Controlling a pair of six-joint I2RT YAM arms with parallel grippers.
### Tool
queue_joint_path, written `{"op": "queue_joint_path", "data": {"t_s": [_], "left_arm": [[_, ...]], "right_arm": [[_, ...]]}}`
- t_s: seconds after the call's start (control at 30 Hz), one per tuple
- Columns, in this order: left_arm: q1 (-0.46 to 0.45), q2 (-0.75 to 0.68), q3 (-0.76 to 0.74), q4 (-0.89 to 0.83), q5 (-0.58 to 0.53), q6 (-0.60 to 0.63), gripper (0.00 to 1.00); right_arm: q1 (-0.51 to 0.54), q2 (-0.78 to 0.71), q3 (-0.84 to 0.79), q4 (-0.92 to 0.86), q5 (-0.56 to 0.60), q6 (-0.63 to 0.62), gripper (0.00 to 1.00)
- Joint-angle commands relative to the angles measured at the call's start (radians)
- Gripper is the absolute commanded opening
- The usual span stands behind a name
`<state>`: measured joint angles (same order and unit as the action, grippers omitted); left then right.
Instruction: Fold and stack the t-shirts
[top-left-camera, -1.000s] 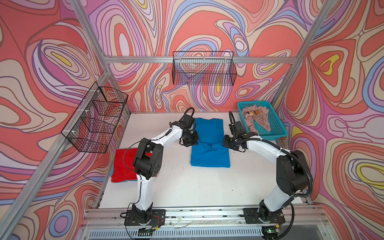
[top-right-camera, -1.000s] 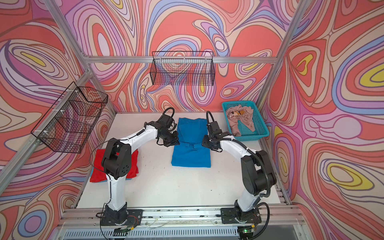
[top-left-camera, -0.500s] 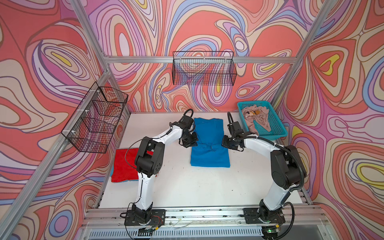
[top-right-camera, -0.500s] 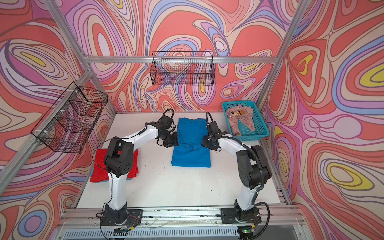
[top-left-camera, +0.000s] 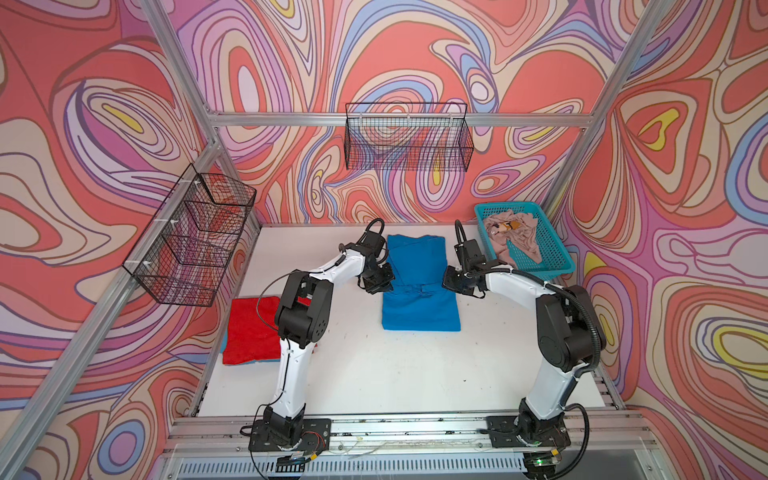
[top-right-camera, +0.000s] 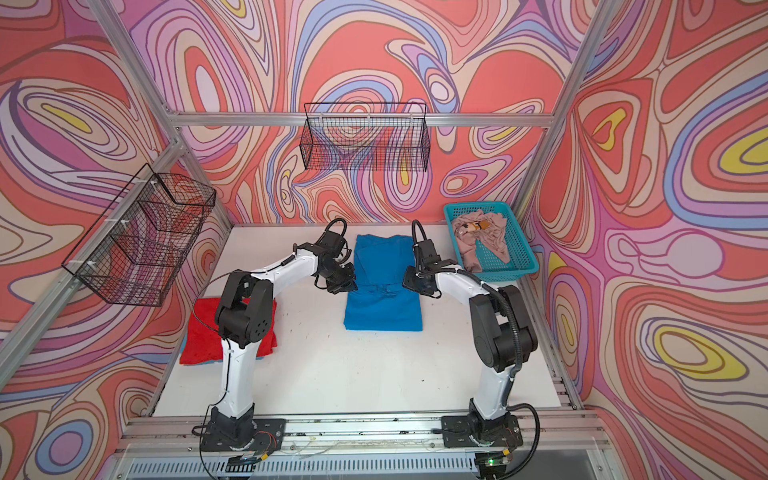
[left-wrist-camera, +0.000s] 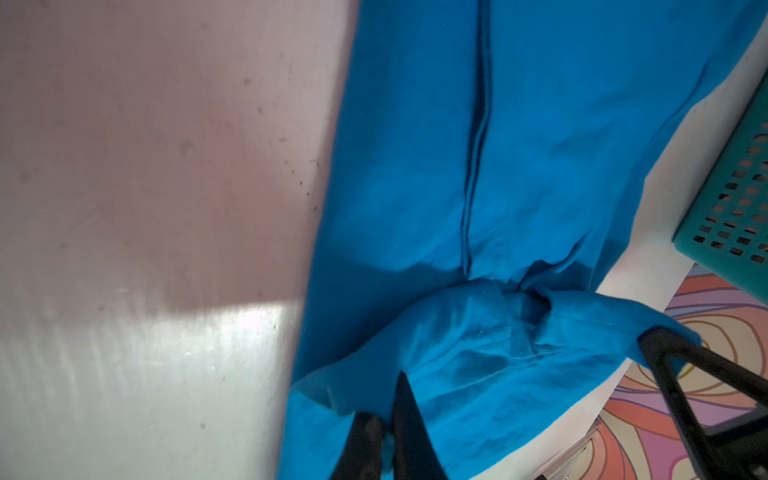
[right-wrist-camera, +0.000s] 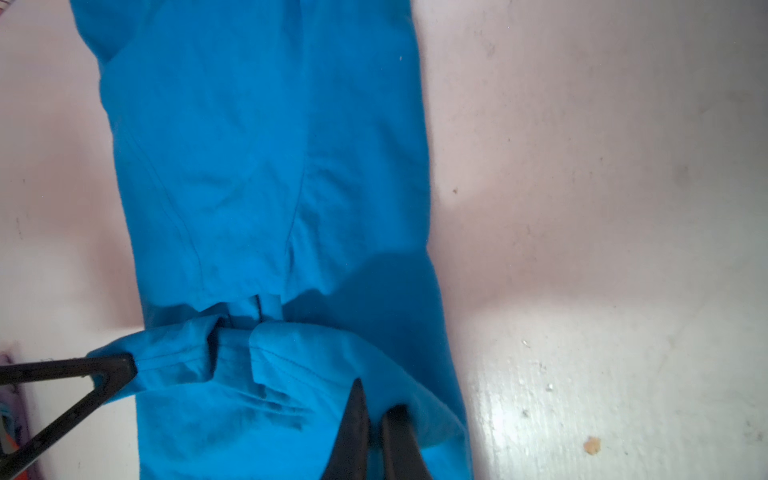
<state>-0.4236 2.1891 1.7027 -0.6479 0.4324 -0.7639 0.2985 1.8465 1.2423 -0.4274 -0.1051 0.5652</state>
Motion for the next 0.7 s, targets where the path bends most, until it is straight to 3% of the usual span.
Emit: {"op": "queue_joint_path", "data": {"t_s": [0.0, 0.27, 0.5, 0.67], "left_arm": [[0.005, 0.026, 0.042, -0.016, 0.025, -0.01, 0.18], [0.006, -0.004, 0.046, -0.008, 0.036, -0.02, 0.46], [0.006, -0.078, 0.048, 0.012, 0.064, -0.039, 0.71], [0.006, -0.169, 0.054, 0.029, 0.069, -0.039, 0.79]], "right_arm": [[-0.008, 0.037, 0.026, 0.021, -0.004, -0.01, 0.0], [-0.013, 0.056, 0.058, 0.004, -0.013, -0.022, 0.0], [-0.013, 0.043, 0.122, -0.043, -0.011, -0.044, 0.37], [-0.012, 0.008, 0.161, -0.076, -0.021, -0.072, 0.52]]}}
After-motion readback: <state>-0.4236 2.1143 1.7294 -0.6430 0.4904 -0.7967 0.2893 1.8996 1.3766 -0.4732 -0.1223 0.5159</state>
